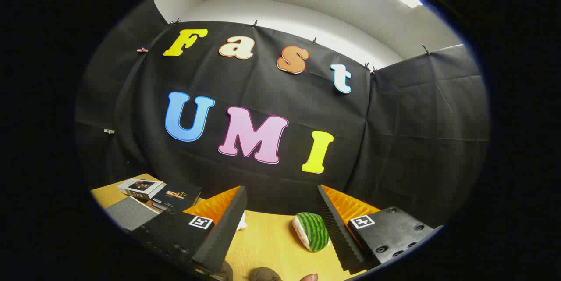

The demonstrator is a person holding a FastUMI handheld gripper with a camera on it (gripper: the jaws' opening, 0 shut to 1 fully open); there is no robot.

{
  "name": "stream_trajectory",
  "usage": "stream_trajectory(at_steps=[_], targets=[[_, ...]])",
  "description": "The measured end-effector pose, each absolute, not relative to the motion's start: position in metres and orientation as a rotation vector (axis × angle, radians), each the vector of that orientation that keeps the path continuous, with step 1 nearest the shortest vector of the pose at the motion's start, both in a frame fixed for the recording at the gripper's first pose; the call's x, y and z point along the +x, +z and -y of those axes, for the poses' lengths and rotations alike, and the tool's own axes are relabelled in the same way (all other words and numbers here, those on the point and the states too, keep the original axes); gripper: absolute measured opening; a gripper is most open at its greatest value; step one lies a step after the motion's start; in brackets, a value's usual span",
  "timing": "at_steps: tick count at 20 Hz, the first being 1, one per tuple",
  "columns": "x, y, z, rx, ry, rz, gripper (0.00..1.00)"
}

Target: Open the storage box then place both shoes into the box .Put the left shoe in first, then the right shoe, with the right side of both shoes facing outward in a uniform manner.

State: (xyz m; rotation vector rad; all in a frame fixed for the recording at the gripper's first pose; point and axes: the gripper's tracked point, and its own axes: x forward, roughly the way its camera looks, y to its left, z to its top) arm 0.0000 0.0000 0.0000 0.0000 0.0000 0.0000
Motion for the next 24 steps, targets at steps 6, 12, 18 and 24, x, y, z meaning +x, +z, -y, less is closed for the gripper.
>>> stream_trajectory(at_steps=[6, 12, 18, 24], targets=[[0.005, 0.008, 0.011, 0.000, -0.016, 0.024, 0.97], [0.010, 0.011, 0.011, 0.082, 0.056, 0.032, 0.97], [-0.002, 0.006, 0.007, 0.061, 0.068, 0.036, 0.97], [-0.028, -0.005, -0.075, 0.121, 0.374, -0.076, 0.97]])
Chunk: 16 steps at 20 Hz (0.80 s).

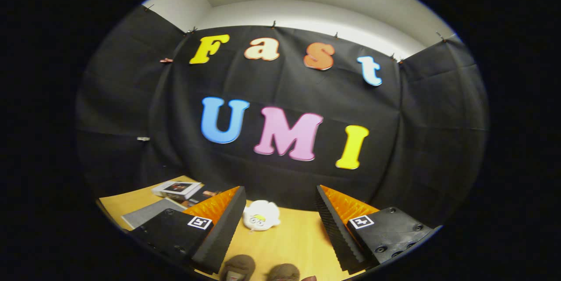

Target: Open the storage box then place both shoes into the box .Put the left shoe in first, then the right shoe, with the right side of both shoes facing outward in a uniform manner.

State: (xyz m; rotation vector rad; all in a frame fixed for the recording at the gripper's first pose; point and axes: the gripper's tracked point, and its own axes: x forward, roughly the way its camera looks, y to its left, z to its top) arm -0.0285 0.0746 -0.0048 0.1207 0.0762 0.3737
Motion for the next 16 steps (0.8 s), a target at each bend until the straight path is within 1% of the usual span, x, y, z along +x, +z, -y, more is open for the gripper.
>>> stream_trajectory(at_steps=[3, 7, 11, 16], targets=[[-0.042, -0.007, -0.113, 0.241, 0.556, -0.118, 0.97], [-0.054, -0.052, -0.155, 0.436, 0.730, -0.316, 0.98], [-0.068, -0.101, -0.192, 0.719, 0.832, -0.546, 0.98], [-0.086, -0.158, -0.220, 0.913, 0.895, -0.785, 0.98]])
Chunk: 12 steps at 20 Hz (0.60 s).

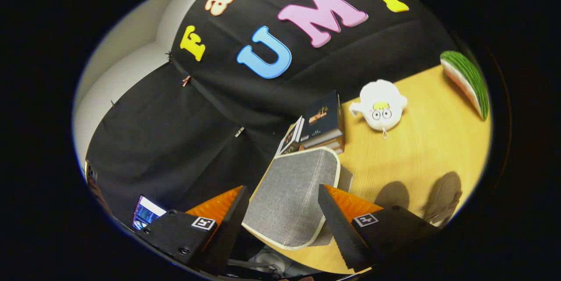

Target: Open the storage box then place both shoes into the box .Put the left shoe in first, then the right shoe, with the right side of both shoes facing outward in a uniform manner.

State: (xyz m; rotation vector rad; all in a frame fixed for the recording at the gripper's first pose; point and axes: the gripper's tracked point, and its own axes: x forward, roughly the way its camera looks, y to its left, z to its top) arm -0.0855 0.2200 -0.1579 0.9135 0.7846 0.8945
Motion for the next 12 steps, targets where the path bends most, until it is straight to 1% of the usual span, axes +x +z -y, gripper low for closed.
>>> stream_trajectory(at_steps=[5, 8, 12], targets=[[-0.103, -0.207, -0.243, 1.011, 0.913, -0.971, 0.98], [-0.110, -0.237, -0.252, 1.035, 0.884, -1.073, 0.98], [-0.118, -0.247, -0.257, 1.165, 0.866, -1.167, 0.98]])
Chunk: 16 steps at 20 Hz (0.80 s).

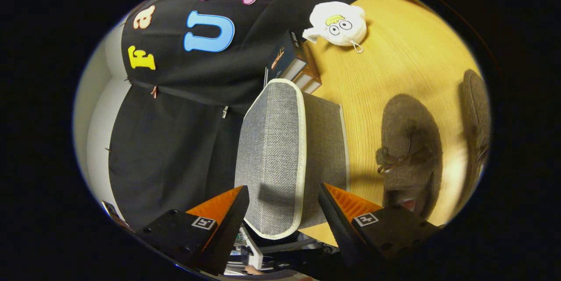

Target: Open the storage box then place both shoes into the box .Put the left shoe in first, then the right shoe, with the right side of both shoes facing outward in a uniform manner.

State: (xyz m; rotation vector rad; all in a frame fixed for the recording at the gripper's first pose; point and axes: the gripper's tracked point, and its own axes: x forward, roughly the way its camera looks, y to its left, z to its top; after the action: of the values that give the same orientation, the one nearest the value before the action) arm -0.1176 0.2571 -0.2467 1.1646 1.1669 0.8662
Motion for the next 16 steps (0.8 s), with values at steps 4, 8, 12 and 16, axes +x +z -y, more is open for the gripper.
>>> stream_trajectory(at_steps=[4, 8, 12, 16], targets=[[-0.121, -0.248, -0.259, 1.254, 0.866, -1.198, 0.71], [-0.130, -0.245, -0.263, 1.263, 0.911, -1.240, 0.54], [-0.127, -0.240, -0.256, 1.340, 0.931, -1.227, 0.21], [-0.129, -0.222, -0.251, 1.346, 0.971, -1.204, 0.06]])
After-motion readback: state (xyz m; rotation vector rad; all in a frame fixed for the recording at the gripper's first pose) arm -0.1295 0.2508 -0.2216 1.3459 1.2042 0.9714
